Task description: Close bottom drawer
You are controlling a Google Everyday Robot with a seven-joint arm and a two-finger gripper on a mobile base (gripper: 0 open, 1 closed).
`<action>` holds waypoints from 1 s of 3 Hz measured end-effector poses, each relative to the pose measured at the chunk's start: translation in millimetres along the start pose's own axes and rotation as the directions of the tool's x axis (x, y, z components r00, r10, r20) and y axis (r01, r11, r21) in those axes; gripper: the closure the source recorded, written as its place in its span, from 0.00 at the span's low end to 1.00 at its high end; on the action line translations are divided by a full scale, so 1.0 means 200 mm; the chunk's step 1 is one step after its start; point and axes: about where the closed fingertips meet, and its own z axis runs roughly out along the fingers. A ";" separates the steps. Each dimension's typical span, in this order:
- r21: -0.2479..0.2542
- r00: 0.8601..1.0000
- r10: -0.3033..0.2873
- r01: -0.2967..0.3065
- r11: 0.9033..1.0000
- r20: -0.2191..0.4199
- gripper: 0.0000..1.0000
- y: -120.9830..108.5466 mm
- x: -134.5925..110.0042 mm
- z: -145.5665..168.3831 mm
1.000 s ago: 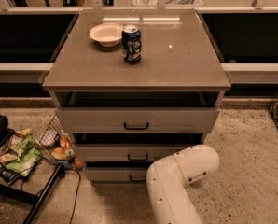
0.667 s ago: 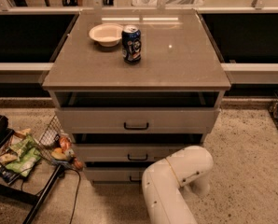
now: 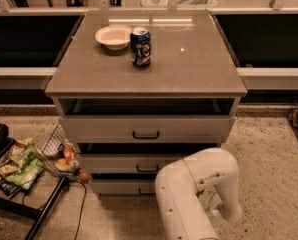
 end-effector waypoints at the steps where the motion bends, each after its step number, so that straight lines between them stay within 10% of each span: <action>1: 0.125 0.997 -0.035 0.043 0.991 -0.063 1.00 0.03 0.06 -0.31; 3: 0.349 0.989 0.147 -0.132 0.928 -0.017 1.00 0.52 0.42 -1.07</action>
Offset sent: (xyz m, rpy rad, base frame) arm -0.0652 -0.1689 0.3336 -0.2666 -0.3319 -0.2670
